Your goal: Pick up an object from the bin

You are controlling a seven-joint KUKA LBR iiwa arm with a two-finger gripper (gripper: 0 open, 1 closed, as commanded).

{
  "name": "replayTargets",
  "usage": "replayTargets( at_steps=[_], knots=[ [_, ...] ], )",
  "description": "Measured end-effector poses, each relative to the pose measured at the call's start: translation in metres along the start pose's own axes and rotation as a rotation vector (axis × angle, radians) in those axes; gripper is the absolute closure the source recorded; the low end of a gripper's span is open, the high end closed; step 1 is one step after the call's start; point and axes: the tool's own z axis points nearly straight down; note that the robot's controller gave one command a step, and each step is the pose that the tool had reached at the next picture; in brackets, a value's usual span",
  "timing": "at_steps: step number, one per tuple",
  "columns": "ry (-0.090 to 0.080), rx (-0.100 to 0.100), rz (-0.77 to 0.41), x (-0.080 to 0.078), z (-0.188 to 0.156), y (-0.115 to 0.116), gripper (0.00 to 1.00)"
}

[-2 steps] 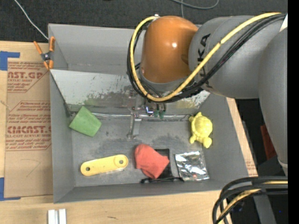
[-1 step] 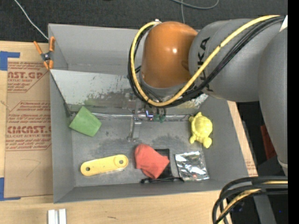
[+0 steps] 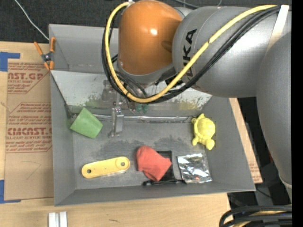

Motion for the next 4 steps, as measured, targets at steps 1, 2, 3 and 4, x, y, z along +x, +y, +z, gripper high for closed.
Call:
replayTargets(
  at_steps=[1, 2, 3, 4],
  knots=[
    [-0.009, -0.003, -0.031, 0.033, 0.064, -0.027, 0.00],
    [-0.001, -0.001, -0.266, 0.040, 0.122, -0.026, 0.00],
    [-0.009, -0.004, -0.057, 0.079, 0.177, -0.063, 0.00],
    [-0.010, -0.001, -0.475, 0.086, 0.182, -0.015, 0.00]
  ],
)
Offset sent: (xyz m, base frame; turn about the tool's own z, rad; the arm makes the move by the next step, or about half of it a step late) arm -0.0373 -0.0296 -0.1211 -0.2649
